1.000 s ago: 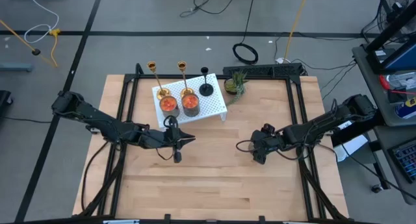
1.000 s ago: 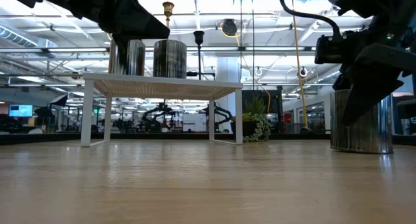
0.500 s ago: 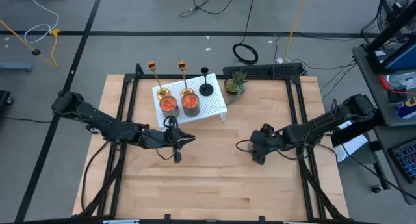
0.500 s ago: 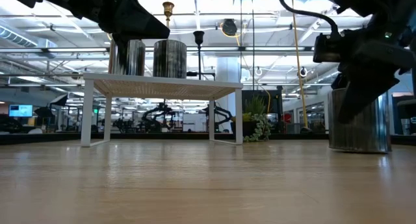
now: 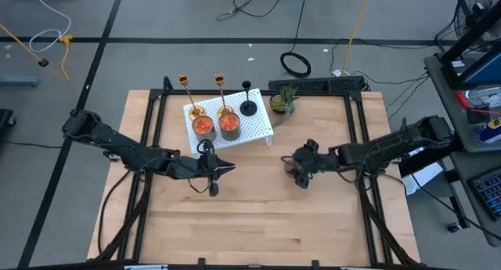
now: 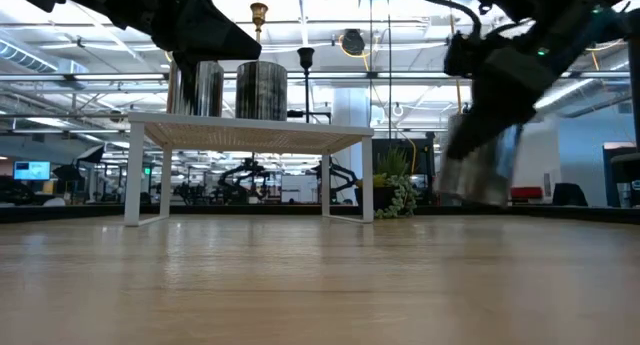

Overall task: Pick & Place candle stick holders
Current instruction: Put the brown scented candle on the shelf

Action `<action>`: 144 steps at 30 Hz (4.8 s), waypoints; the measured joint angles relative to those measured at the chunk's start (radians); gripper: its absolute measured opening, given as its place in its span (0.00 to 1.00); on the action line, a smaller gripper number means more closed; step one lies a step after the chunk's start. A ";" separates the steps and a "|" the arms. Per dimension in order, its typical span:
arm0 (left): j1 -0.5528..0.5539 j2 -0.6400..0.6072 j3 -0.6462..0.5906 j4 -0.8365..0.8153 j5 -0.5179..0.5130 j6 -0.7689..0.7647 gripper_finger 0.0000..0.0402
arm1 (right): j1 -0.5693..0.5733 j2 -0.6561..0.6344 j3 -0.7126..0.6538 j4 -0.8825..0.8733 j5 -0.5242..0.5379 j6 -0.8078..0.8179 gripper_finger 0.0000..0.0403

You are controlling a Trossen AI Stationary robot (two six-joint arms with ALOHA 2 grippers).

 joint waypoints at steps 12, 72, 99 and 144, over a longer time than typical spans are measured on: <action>0.000 0.000 0.000 0.002 0.000 0.000 0.10 | -0.119 0.000 0.104 0.112 -0.004 -0.222 0.84; 0.009 0.000 0.000 0.022 -0.002 0.001 0.10 | -0.436 0.284 0.458 0.274 -0.249 -0.510 0.85; 0.009 0.000 0.000 0.022 -0.001 -0.001 0.10 | -0.484 0.360 0.459 0.423 -0.367 -0.587 0.86; 0.009 0.000 0.000 0.022 0.000 0.001 0.10 | -0.504 0.355 0.458 0.401 -0.444 -0.553 0.86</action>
